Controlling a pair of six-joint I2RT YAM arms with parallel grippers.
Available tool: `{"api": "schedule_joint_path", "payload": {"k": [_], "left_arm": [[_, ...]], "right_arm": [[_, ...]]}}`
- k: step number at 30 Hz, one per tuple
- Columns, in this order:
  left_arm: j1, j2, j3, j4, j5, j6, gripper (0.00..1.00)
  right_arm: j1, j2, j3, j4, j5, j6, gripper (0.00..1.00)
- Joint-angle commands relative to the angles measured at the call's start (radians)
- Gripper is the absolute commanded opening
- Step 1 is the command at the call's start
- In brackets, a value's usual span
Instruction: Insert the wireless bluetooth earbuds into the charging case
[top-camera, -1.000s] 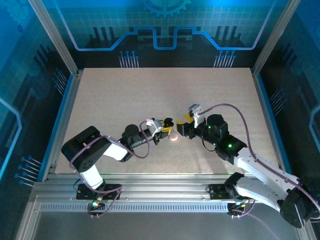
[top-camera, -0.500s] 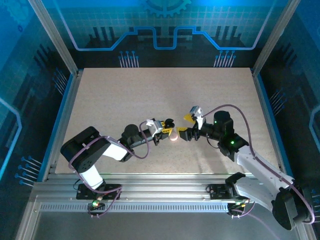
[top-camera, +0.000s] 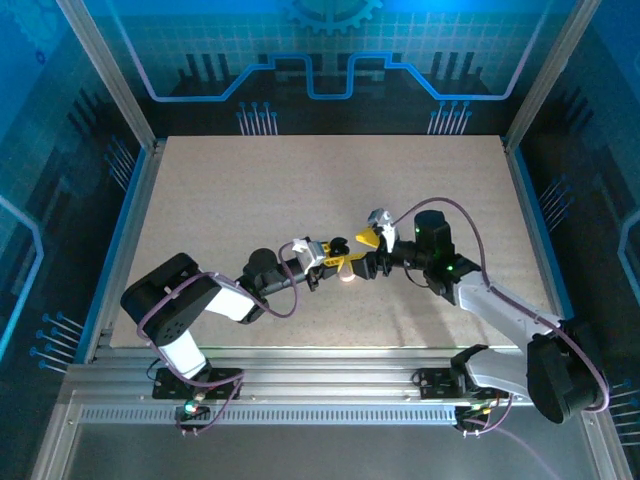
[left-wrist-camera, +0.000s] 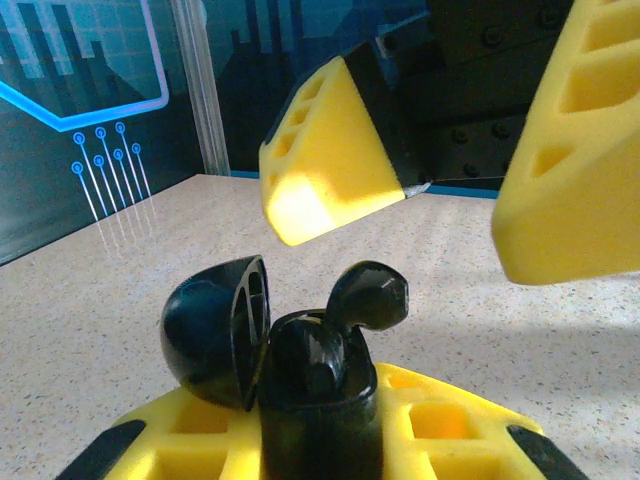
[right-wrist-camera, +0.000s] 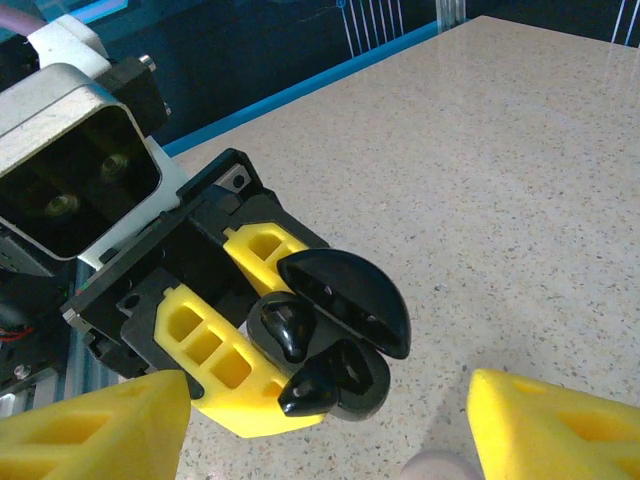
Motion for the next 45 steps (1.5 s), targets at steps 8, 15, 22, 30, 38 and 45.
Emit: {"api": "schedule_joint_path", "payload": {"k": [8,15,22,30,38,45], "left_arm": [[-0.007,-0.033,0.015,0.035,0.024,0.017,0.21],[-0.007,-0.043,0.01,0.034,0.022,0.017,0.22],[-0.007,-0.053,0.01,0.033,0.028,0.016,0.22],[-0.006,-0.078,0.006,0.033,0.092,0.023,0.22],[-0.008,-0.122,-0.014,0.033,0.189,0.046,0.22],[-0.008,-0.147,-0.021,0.033,0.211,0.048,0.22]], "right_arm": [[-0.045,0.055,0.041,0.035,-0.014,0.026,0.71],[-0.071,0.056,0.038,0.031,0.007,0.025,0.68],[-0.089,0.044,0.037,0.03,0.013,0.025,0.67],[-0.093,-0.048,-0.017,0.008,-0.107,-0.228,0.73],[-0.09,-0.05,0.078,-0.211,-0.179,-0.458,0.77],[-0.072,0.055,0.2,-0.348,-0.284,-0.547,0.77]]}}
